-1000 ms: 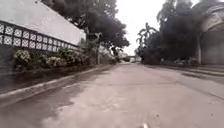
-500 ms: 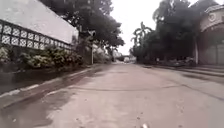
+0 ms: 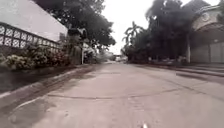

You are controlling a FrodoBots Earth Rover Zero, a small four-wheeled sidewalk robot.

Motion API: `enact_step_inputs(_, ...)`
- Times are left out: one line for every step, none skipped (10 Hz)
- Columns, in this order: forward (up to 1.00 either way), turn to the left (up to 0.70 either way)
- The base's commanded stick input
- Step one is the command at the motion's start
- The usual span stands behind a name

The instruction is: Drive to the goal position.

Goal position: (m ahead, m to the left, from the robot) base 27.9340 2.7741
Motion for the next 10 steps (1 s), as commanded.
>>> enact_step_inputs(1.00,0.00)
enact_step_inputs(1.00,0.00)
enact_step_inputs(1.00,0.00)
enact_step_inputs(1.00,0.00)
enact_step_inputs(1.00,0.00)
enact_step_inputs(1.00,0.00)
enact_step_inputs(1.00,0.00)
enact_step_inputs(1.00,0.00)
enact_step_inputs(1.00,0.00)
enact_step_inputs(1.00,0.03)
